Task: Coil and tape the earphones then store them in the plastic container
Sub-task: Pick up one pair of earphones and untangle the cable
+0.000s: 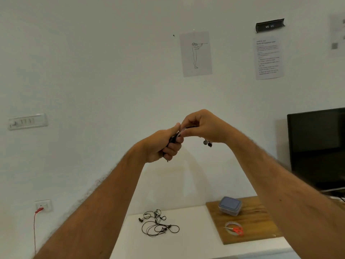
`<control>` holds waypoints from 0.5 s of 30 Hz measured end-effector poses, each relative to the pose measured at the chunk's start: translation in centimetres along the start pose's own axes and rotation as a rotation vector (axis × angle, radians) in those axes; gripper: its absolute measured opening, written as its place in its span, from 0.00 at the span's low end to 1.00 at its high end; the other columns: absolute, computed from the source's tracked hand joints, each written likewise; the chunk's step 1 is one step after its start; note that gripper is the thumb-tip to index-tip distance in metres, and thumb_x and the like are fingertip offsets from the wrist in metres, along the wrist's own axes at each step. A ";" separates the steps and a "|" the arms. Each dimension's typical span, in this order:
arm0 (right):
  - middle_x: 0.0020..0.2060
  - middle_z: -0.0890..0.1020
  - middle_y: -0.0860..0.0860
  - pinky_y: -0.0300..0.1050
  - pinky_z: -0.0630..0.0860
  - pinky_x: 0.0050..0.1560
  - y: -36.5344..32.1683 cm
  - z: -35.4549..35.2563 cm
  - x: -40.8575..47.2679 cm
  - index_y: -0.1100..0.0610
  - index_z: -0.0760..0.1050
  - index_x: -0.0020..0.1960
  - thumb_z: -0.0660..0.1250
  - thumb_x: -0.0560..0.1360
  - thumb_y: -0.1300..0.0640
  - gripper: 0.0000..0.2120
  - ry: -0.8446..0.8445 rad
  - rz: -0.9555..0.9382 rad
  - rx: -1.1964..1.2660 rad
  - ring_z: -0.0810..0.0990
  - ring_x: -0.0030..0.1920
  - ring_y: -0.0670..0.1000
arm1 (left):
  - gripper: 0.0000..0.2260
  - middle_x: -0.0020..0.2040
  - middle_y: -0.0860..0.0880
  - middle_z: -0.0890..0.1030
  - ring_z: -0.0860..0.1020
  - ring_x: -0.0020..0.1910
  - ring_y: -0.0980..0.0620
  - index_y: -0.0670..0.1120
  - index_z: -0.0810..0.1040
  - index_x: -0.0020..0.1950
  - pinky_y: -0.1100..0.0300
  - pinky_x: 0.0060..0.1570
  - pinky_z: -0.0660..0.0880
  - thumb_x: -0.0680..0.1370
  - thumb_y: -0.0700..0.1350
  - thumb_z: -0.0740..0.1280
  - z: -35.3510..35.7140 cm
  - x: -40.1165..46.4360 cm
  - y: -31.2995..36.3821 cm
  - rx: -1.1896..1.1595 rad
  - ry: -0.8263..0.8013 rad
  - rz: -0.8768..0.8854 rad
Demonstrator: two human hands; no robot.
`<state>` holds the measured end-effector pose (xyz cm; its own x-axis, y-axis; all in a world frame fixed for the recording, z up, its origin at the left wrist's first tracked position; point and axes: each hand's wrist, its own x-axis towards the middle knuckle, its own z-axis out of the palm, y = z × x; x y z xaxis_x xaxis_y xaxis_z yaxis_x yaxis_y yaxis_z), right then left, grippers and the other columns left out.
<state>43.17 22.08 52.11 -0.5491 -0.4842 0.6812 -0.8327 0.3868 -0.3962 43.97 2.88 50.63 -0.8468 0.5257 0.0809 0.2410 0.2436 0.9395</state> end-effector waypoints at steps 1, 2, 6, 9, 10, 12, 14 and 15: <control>0.33 0.82 0.46 0.41 0.73 0.36 0.0 0.0 0.0 0.62 0.83 0.45 0.73 0.74 0.62 0.03 0.010 -0.007 0.032 0.75 0.32 0.46 | 0.24 0.27 0.55 0.58 0.54 0.24 0.57 0.49 0.65 0.35 0.65 0.24 0.56 0.81 0.65 0.48 0.0 0.0 0.0 -0.058 -0.036 -0.006; 0.33 0.82 0.48 0.39 0.72 0.35 0.1 0.1 0.1 0.62 0.83 0.46 0.73 0.74 0.63 0.03 0.026 -0.012 0.072 0.74 0.32 0.45 | 0.24 0.26 0.55 0.58 0.53 0.24 0.57 0.49 0.64 0.34 0.65 0.23 0.55 0.80 0.66 0.49 -0.1 0.0 0.0 -0.111 -0.072 -0.006; 0.34 0.79 0.57 0.40 0.73 0.34 1.0 0.8 0.2 0.60 0.82 0.45 0.70 0.75 0.68 0.05 0.147 -0.004 0.292 0.73 0.30 0.47 | 0.22 0.26 0.55 0.53 0.50 0.23 0.56 0.51 0.64 0.31 0.67 0.19 0.55 0.78 0.64 0.53 0.0 0.0 -0.3 -0.322 -0.197 0.043; 0.32 0.80 0.54 0.41 0.76 0.35 1.7 2.4 0.1 0.62 0.81 0.46 0.68 0.76 0.67 0.04 0.222 0.059 0.450 0.77 0.31 0.48 | 0.21 0.26 0.55 0.54 0.51 0.22 0.57 0.51 0.66 0.29 0.67 0.19 0.55 0.78 0.60 0.55 0.1 0.4 -0.4 -0.461 -0.208 0.114; 0.33 0.81 0.53 0.42 0.77 0.36 1.9 3.1 0.1 0.64 0.81 0.47 0.67 0.77 0.65 0.04 0.238 0.086 0.488 0.79 0.32 0.49 | 0.21 0.24 0.55 0.55 0.51 0.22 0.57 0.51 0.66 0.28 0.67 0.19 0.55 0.79 0.58 0.55 0.2 0.6 -0.5 -0.494 -0.194 0.141; 0.37 0.82 0.56 0.50 0.79 0.40 2.4 4.3 0.0 0.66 0.80 0.50 0.66 0.79 0.62 0.07 0.268 0.137 0.552 0.82 0.37 0.52 | 0.20 0.21 0.55 0.59 0.51 0.21 0.57 0.50 0.65 0.27 0.67 0.18 0.55 0.79 0.55 0.57 0.3 0.9 -0.6 -0.548 -0.159 0.185; 0.40 0.82 0.60 0.57 0.79 0.45 2.6 5.4 -0.2 0.67 0.81 0.52 0.64 0.80 0.60 0.11 0.290 0.177 0.596 0.83 0.41 0.56 | 0.19 0.20 0.55 0.61 0.51 0.21 0.56 0.50 0.65 0.26 0.67 0.17 0.56 0.78 0.52 0.58 0.4 1.1 -1.0 -0.581 -0.107 0.219; 0.41 0.82 0.60 0.57 0.79 0.44 2.5 5.9 -0.2 0.67 0.81 0.52 0.64 0.81 0.60 0.11 0.297 0.190 0.610 0.83 0.41 0.56 | 0.19 0.20 0.55 0.62 0.51 0.21 0.56 0.50 0.64 0.26 0.67 0.17 0.55 0.77 0.51 0.59 0.3 1.1 -1.2 -0.597 -0.083 0.236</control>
<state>40.77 18.51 47.28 -0.7188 -0.1831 0.6707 -0.6634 -0.1079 -0.7404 42.87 3.46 49.47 -0.7579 0.5772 0.3041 0.0906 -0.3685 0.9252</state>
